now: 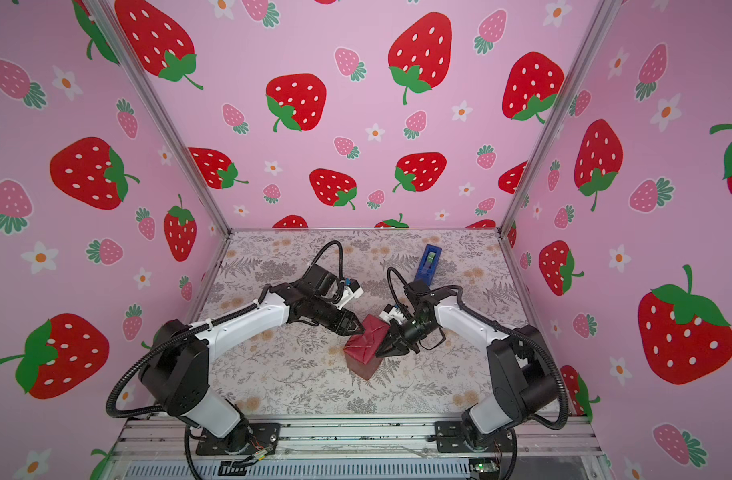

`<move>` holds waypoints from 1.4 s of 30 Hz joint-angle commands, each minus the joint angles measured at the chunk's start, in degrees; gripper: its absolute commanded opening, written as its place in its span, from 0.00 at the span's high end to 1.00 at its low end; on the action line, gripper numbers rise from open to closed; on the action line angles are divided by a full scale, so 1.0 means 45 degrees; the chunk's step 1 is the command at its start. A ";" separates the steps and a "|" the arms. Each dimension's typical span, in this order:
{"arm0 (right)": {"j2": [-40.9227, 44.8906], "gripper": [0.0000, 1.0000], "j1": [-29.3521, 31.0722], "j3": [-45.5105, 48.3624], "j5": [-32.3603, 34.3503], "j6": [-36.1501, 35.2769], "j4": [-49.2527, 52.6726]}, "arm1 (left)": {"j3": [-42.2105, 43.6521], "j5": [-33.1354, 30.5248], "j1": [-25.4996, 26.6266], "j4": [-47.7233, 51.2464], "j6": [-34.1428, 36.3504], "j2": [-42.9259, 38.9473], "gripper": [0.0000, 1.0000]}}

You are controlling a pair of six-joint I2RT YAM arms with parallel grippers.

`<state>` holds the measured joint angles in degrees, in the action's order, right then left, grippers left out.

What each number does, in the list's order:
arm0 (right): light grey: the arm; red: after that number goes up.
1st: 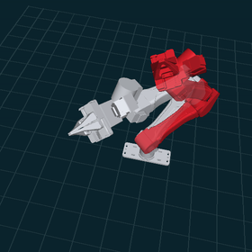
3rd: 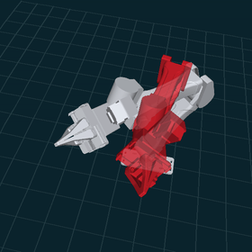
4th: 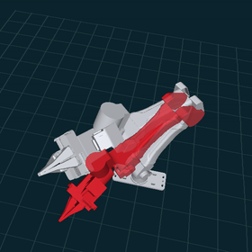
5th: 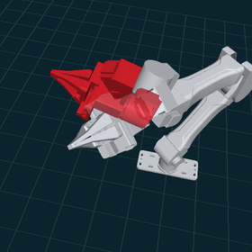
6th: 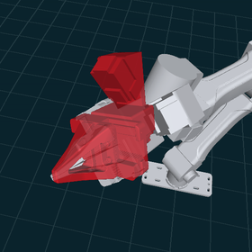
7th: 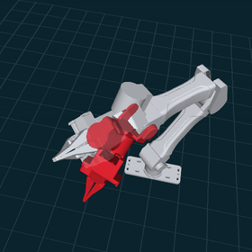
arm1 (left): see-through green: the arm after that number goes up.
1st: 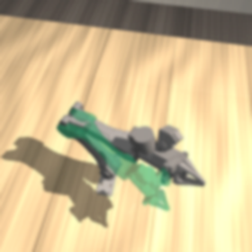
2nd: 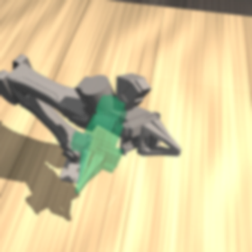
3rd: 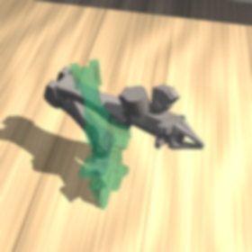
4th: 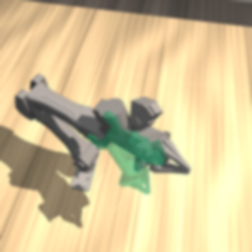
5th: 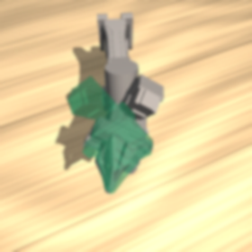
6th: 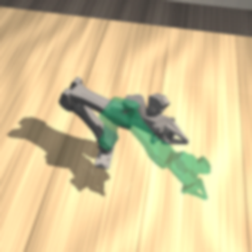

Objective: Wrap the gift box in paper
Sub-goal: 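Pinch the maroon paper seam at the box top with both grippers, then release the right gripper and draw it back from the box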

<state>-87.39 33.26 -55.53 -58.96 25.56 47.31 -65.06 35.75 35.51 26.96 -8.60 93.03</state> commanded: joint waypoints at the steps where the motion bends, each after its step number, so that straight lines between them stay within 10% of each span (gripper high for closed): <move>1: 0.0527 1.00 0.0061 0.0093 0.0239 -0.0056 0.0344 | 0.0278 -0.0480 0.0037 0.0666 0.0320 0.0502 0.53; 27: 0.0426 1.00 0.0051 0.1596 0.1767 0.0415 -0.1107 | 0.0347 -0.0483 0.0000 0.1177 0.0454 0.0891 0.53; 42: 0.2784 0.84 0.0051 0.1089 0.3863 0.1899 -0.0191 | 0.0304 -0.0464 -0.0012 0.1302 0.0450 0.0792 0.53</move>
<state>-77.21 33.26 -48.93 -45.74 31.83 43.64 -65.23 39.05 34.87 26.74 -8.56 94.63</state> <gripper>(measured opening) 0.161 0.473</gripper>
